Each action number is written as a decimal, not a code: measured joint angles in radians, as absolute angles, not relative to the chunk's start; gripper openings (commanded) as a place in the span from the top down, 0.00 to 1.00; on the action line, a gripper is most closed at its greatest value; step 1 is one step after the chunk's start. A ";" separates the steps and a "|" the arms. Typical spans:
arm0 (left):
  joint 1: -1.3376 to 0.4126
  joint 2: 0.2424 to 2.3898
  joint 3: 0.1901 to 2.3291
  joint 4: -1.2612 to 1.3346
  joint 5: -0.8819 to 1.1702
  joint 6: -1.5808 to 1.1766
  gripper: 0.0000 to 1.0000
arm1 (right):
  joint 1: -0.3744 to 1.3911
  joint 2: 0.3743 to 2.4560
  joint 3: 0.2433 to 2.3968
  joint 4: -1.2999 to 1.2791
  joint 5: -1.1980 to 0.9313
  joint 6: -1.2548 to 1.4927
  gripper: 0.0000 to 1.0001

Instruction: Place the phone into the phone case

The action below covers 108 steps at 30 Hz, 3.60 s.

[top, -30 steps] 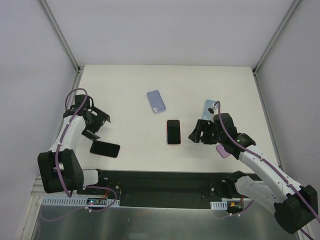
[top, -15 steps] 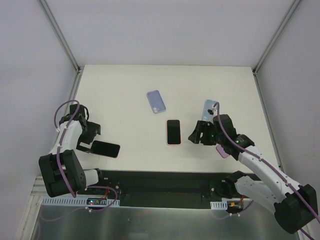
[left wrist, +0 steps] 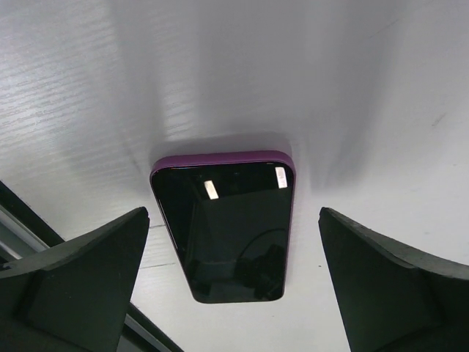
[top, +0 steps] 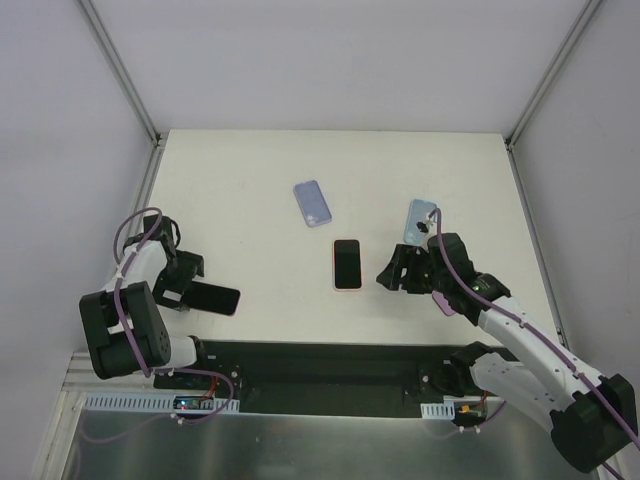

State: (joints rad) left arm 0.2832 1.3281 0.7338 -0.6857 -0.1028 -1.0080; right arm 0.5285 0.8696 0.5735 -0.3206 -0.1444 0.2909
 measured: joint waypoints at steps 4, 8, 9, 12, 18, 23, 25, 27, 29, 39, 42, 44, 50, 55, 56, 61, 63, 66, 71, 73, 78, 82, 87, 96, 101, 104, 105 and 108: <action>0.283 1.351 0.713 -0.678 -0.088 -1.016 0.03 | 0.530 0.863 0.569 -0.317 -0.146 0.295 0.29; 0.283 1.367 0.704 -0.676 -0.087 -1.035 0.07 | 0.530 0.861 0.560 -0.316 -0.146 0.299 0.29; 0.283 1.372 0.704 -0.673 -0.087 -1.037 0.09 | 0.530 0.862 0.560 -0.316 -0.146 0.299 0.29; 0.283 1.388 0.705 -0.667 -0.080 -1.041 0.16 | 0.532 0.862 0.560 -0.312 -0.147 0.300 0.29; 0.283 1.407 0.718 -0.666 -0.059 -1.040 0.24 | 0.542 0.862 0.559 -0.295 -0.156 0.311 0.28; 0.266 1.409 0.720 -0.656 -0.042 -1.015 0.40 | 0.557 0.871 0.552 -0.258 -0.177 0.326 0.28; 0.247 1.410 0.721 -0.653 -0.037 -0.986 0.40 | 0.571 0.888 0.551 -0.246 -0.183 0.333 0.28; 0.229 1.417 0.725 -0.651 -0.031 -0.964 0.42 | 0.591 0.904 0.551 -0.237 -0.183 0.340 0.28; 0.208 1.431 0.735 -0.651 -0.020 -0.934 0.45 | 0.622 0.920 0.551 -0.232 -0.179 0.348 0.28; 0.042 1.456 0.757 -0.622 0.079 -0.751 0.51 | 0.796 1.076 0.610 -0.113 -0.173 0.393 0.28; 0.000 1.449 0.756 -0.597 0.144 -0.711 0.53 | 0.833 1.197 0.663 -0.039 -0.193 0.410 0.28; -0.036 1.439 0.748 -0.559 0.199 -0.693 0.53 | 0.857 1.276 0.704 0.007 -0.215 0.424 0.28; -0.144 1.420 0.709 -0.392 0.414 -0.686 0.55 | 0.913 1.540 0.833 0.212 -0.308 0.493 0.28; -0.177 1.410 0.704 -0.335 0.504 -0.683 0.55 | 0.936 1.669 0.862 0.319 -0.353 0.549 0.32; -0.177 1.407 0.703 -0.326 0.516 -0.682 0.56 | 0.940 1.693 0.868 0.336 -0.360 0.559 0.34; -0.177 1.402 0.702 -0.297 0.552 -0.682 0.55 | 0.955 1.781 0.894 0.377 -0.382 0.596 0.51; -0.177 1.402 0.699 -0.290 0.562 -0.680 0.52 | 0.960 1.795 0.897 0.385 -0.383 0.604 0.67; -0.178 1.402 0.696 -0.287 0.576 -0.675 0.42 | 0.963 1.800 0.898 0.391 -0.383 0.615 0.90; -0.177 1.387 0.696 -0.282 0.589 -0.657 0.06 | 0.965 1.800 0.899 0.408 -0.384 0.620 0.99; -0.178 1.374 0.696 -0.280 0.607 -0.652 0.03 | 0.965 1.800 0.897 0.401 -0.382 0.619 0.99; -0.178 1.361 0.728 -0.308 0.641 -0.629 0.01 | 0.965 1.777 0.872 0.392 -0.373 0.609 0.99; -0.178 1.357 0.828 -0.380 0.628 -0.587 0.02 | 0.965 1.692 0.831 0.339 -0.341 0.582 0.99; -0.178 1.364 0.999 -0.454 0.547 -0.554 0.06 | 0.965 1.503 0.778 0.230 -0.267 0.535 0.99; -0.183 1.644 1.301 -0.507 0.381 -0.552 0.22 | 0.987 0.974 0.680 -0.054 -0.053 0.439 0.99; -0.230 1.843 1.482 -0.508 0.322 -0.568 0.27 | 0.993 0.769 0.669 -0.220 0.051 0.416 0.98; -0.266 1.949 1.591 -0.488 0.335 -0.564 0.32 | 0.993 0.688 0.664 -0.295 0.097 0.408 0.98; -0.277 1.992 1.637 -0.483 0.347 -0.561 0.36 | 0.993 0.664 0.661 -0.321 0.114 0.407 0.99; -0.300 2.117 1.777 -0.464 0.397 -0.540 0.44 | 0.993 0.627 0.661 -0.375 0.145 0.406 0.98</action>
State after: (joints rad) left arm -0.3000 2.1174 1.7775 -0.4644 0.3965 -0.5404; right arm 0.9932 0.6270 0.6605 -0.3748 0.1452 0.4065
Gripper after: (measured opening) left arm 0.632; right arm 0.063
